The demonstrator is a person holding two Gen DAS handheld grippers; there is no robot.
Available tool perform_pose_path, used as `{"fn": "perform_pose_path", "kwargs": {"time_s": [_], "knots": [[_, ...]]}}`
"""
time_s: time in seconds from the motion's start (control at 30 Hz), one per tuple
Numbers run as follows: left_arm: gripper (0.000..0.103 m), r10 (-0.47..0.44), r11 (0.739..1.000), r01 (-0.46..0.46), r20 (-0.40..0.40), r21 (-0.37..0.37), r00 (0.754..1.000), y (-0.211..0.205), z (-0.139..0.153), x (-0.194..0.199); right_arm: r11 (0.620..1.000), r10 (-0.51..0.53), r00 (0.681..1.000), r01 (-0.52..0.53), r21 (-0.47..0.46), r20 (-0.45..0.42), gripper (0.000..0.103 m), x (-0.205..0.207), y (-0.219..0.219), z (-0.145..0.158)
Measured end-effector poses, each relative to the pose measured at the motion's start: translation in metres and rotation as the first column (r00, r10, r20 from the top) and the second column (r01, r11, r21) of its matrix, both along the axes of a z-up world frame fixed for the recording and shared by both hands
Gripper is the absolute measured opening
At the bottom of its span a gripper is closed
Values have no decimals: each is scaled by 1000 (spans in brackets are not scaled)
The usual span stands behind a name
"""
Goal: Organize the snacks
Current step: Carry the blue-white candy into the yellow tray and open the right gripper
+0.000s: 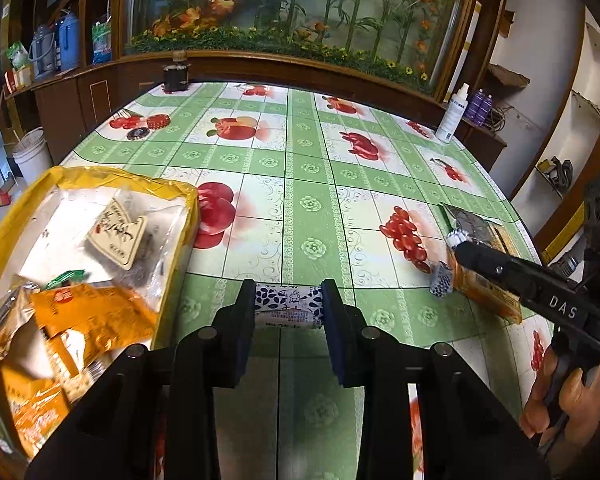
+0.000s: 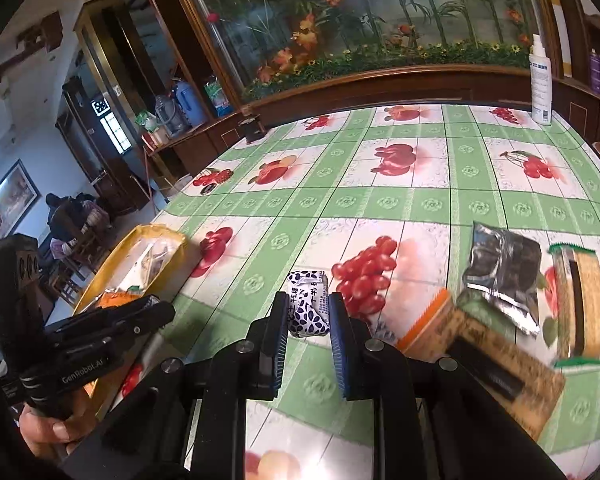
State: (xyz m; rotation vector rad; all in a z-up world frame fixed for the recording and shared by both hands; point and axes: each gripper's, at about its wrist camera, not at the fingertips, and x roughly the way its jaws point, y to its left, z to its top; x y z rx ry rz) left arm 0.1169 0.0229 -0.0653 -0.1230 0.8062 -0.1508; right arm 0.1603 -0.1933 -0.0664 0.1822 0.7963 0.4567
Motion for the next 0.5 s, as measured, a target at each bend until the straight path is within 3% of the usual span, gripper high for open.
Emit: {"fn": "perform_pose_path", "kwargs": {"time_s": [0.5], "knots": [[29, 80, 997, -80, 61, -1, 995, 35, 29, -67, 995, 90, 996, -91, 48, 29, 20, -67, 35, 19]]}}
